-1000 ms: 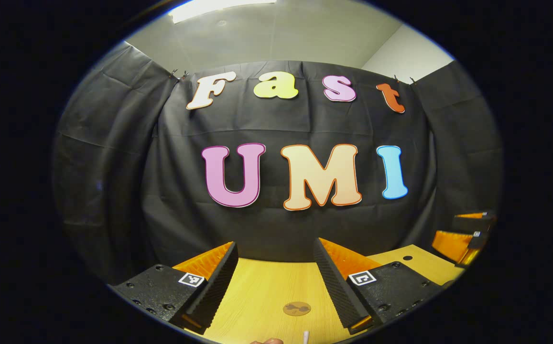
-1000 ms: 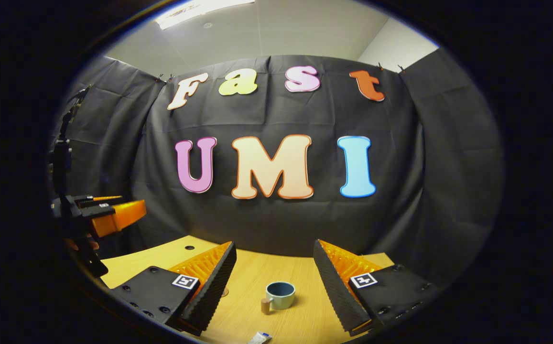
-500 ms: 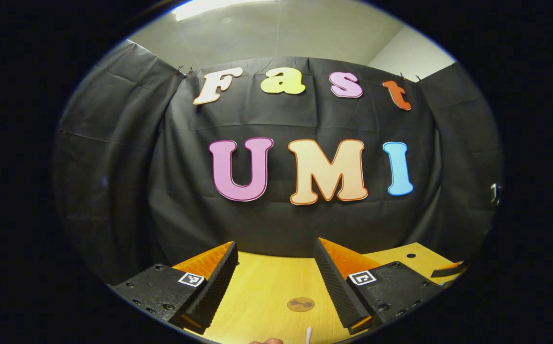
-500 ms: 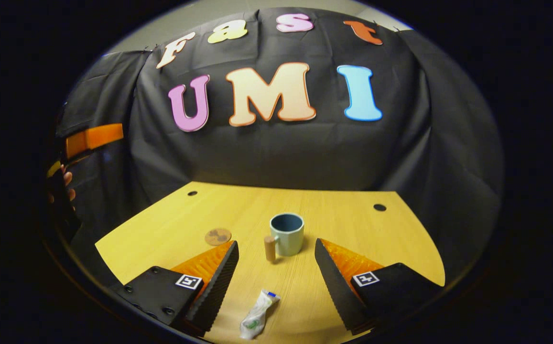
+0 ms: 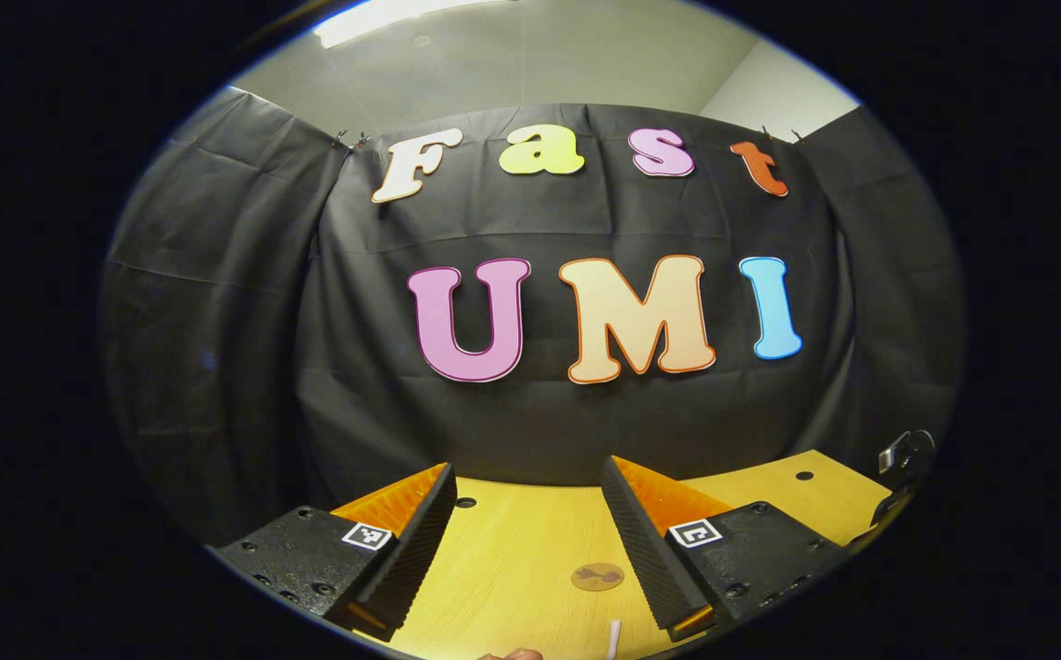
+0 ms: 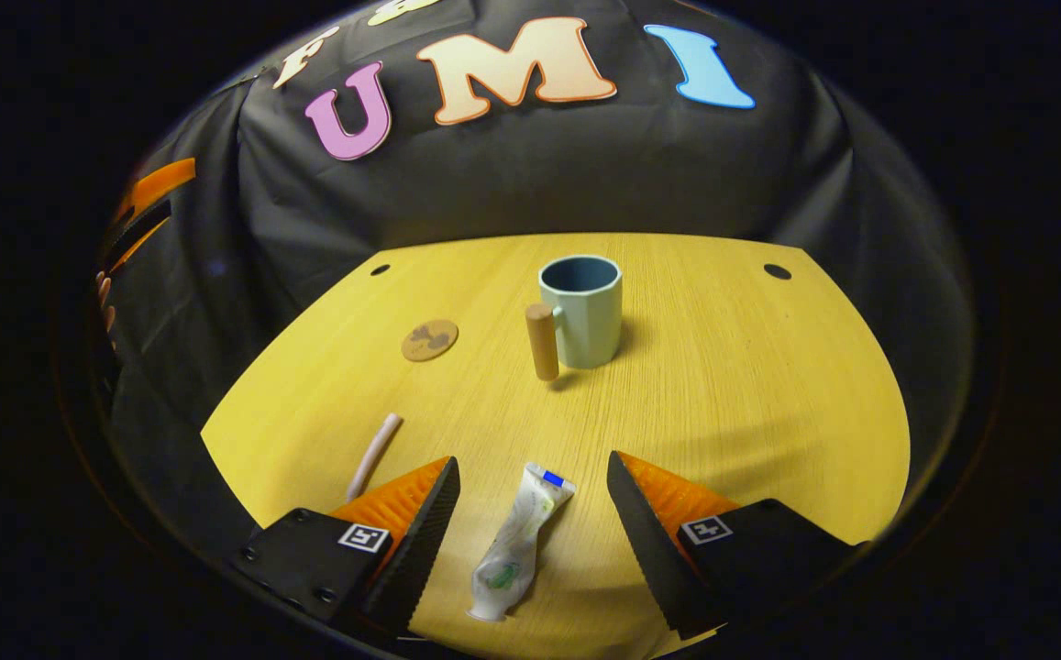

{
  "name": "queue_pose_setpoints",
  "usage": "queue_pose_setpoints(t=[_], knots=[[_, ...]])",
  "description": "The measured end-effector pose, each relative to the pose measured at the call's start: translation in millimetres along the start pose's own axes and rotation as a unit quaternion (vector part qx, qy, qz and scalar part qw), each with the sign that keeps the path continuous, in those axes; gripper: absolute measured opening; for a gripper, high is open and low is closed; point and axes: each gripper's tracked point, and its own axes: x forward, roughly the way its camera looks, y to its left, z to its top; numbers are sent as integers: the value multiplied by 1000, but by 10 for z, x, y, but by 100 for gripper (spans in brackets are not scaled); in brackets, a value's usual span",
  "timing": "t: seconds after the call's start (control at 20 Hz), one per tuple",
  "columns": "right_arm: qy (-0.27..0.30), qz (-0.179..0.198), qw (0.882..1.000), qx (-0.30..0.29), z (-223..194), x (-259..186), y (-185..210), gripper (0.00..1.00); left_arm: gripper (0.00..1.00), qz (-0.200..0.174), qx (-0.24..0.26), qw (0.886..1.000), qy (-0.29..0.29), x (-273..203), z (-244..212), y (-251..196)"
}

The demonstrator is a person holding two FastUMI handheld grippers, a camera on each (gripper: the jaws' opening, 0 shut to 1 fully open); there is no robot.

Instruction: Put the toothbrush and toothpaste on the desktop into the cup, then pick up the cup and place it on the coaster on the desktop.

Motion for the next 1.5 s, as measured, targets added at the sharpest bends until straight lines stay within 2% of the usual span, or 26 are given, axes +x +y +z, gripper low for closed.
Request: queue_pose_setpoints(t=[0.15,0.2,0.25,0.3,0.4,0.45,0.5,0.55,0.6,0.65,0.7,0.75,0.8,0.85,1.05,1.25,1.35,1.5], knots=[[47,-4,999,-7,-252,143,-20,98,93,2,-1,1000,8,17,-53,20],[62,-4,998,-10,-313,170,-23,94,93,2,0,1000,11,22,-88,22],[76,-4,997,-13,-378,215,-24,98,93,2,1,1000,13,30,-111,23],[88,-2,996,-15,-424,242,-14,93,93,1,1,1000,17,42,-137,19],[107,-2,994,-19,-504,299,-5,89,94,1,1,1000,20,51,-167,27],[118,-3,993,-21,-551,322,-4,96,94,1,2,1000,21,63,-173,27],[125,-3,992,-21,-574,340,-1,89,94,1,4,1000,22,69,-187,24],[131,-7,991,-25,-585,345,-12,94,94,0,5,1000,22,69,-193,23],[127,-6,991,-27,-559,392,-9,93,94,-1,6,1000,23,89,-208,19],[133,-12,991,-31,-571,383,-32,80,94,-2,8,1000,25,98,-226,15],[137,-16,990,-40,-557,402,-58,84,93,-5,9,1000,29,109,-266,2],[144,-19,988,-51,-594,415,-85,71,93,-9,10,999,34,113,-307,-25],[150,-27,986,-67,-580,417,-149,70,94,-14,10,999,40,113,-367,-55],[157,-24,984,-76,-587,409,-155,48,94,-20,11,999,48,125,-423,-90],[175,-24,982,-71,-590,404,-165,15,94,-49,11,994,94,125,-805,-306],[167,-28,983,-76,-592,399,-159,15,94,-85,19,984,156,59,-1271,-544],[160,-29,984,-80,-588,391,-158,12,94,-103,23,975,194,7,-1533,-660],[154,-28,985,-72,-584,391,-161,15,94,-127,17,958,256,-86,-1942,-809]])
